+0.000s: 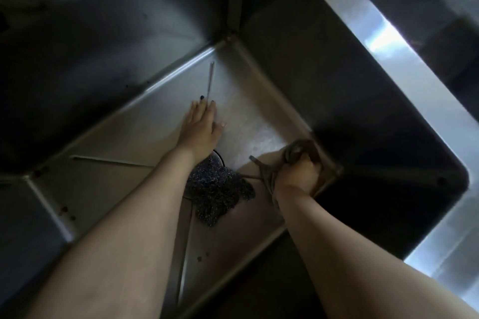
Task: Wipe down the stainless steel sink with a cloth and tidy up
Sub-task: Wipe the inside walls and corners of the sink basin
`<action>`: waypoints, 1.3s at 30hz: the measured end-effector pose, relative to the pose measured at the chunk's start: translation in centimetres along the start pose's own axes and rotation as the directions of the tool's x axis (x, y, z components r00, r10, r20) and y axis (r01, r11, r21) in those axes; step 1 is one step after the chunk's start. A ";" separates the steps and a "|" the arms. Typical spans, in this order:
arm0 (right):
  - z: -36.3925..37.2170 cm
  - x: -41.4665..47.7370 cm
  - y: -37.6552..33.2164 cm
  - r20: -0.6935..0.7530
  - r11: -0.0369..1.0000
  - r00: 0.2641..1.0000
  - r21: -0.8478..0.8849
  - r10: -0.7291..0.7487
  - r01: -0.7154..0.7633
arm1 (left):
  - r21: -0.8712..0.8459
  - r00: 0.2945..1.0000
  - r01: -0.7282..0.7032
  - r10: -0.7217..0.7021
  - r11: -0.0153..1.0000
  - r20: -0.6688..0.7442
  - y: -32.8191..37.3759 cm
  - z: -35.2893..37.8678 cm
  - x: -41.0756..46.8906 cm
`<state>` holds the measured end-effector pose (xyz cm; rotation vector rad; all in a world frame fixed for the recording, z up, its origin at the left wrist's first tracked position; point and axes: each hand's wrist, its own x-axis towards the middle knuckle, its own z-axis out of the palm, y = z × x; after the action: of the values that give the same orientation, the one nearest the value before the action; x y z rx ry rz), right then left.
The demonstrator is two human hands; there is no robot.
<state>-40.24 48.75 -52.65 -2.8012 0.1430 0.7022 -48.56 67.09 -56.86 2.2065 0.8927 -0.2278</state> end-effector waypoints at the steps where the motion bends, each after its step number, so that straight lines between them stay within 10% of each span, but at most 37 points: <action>1: -0.3 0.2 0.1 0.016 0.998 0.999 0.048 -0.050 0.049 | -0.058 1.000 0.027 -0.027 0.998 -0.009 0.1 -0.3 -0.6; 10: -3.5 -1.2 -2.8 0.116 0.775 0.967 0.624 -0.225 0.106 | -0.342 0.961 0.133 -0.205 0.930 -0.184 2.5 -2.6 -8.3; 18: -8.9 -5.1 -3.8 0.056 0.673 0.808 0.588 -0.586 0.448 | -0.502 0.900 0.102 -0.295 0.859 -0.322 4.9 -6.5 -15.6; 28: -12.3 -10.7 -4.9 0.177 0.525 0.611 0.719 -0.772 0.456 | -0.641 0.785 0.028 -0.414 0.767 -0.461 8.6 -7.6 -24.7; 39: -16.3 -9.6 -7.2 0.374 0.437 0.231 0.696 -0.898 0.570 | -0.798 0.471 -0.028 -0.697 0.602 -0.541 15.4 -6.0 -28.7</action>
<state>-40.17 51.71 -32.64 -1.5692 -1.0624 1.1966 -60.30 48.42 -32.10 1.1933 1.6405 0.9637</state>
